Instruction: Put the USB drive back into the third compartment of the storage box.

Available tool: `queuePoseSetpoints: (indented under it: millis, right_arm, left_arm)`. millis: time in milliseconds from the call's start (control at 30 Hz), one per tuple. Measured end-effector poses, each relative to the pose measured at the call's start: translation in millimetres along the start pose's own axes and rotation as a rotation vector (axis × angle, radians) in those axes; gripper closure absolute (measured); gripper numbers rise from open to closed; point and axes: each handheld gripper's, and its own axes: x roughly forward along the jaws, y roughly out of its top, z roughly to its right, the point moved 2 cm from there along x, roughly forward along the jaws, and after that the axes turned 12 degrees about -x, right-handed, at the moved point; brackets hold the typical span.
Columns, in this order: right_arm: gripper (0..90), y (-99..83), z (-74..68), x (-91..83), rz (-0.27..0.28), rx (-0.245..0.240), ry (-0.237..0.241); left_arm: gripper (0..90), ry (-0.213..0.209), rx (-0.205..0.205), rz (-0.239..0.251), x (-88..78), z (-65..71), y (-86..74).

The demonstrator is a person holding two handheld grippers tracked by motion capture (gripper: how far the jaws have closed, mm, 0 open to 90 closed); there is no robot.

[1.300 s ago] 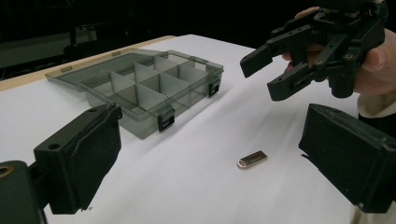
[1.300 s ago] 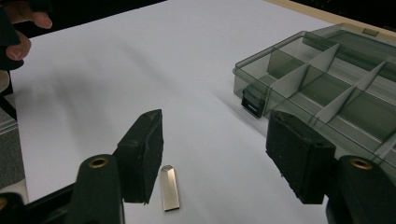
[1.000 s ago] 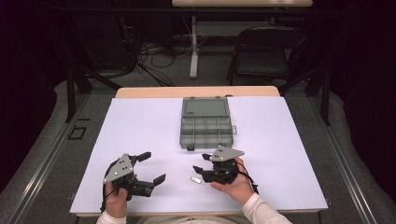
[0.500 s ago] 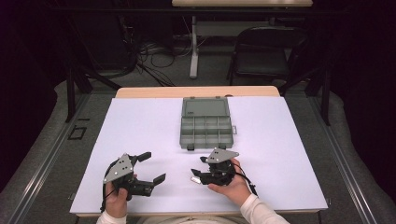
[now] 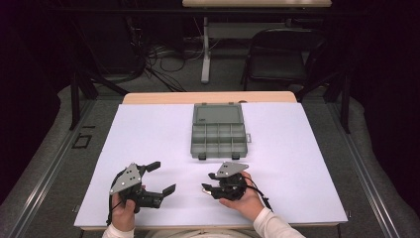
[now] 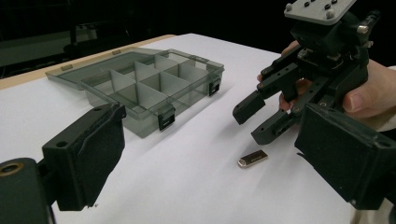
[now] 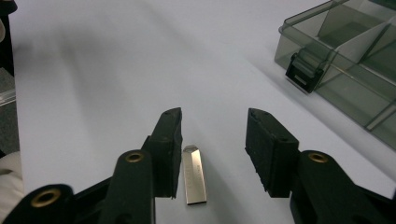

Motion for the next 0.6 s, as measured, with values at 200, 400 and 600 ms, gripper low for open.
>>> queuePoseSetpoints:
  millis: [200,400,600]
  right_arm:
    - [61.2,-4.7,-2.0,3.7,-0.021,0.001,0.02]
    - [64.3,-7.4,-3.0,5.6,-0.016,0.001,0.044]
    - [64.9,-9.4,-2.9,6.6,-0.017,0.001,0.043]
  left_arm:
    - [8.1,-0.001,-0.001,0.0,0.2,0.1,-0.1]
    - [8.3,0.0,0.001,0.0,0.2,0.0,0.0]
    - [8.4,-0.001,-0.006,-0.001,0.6,-0.1,-0.3]
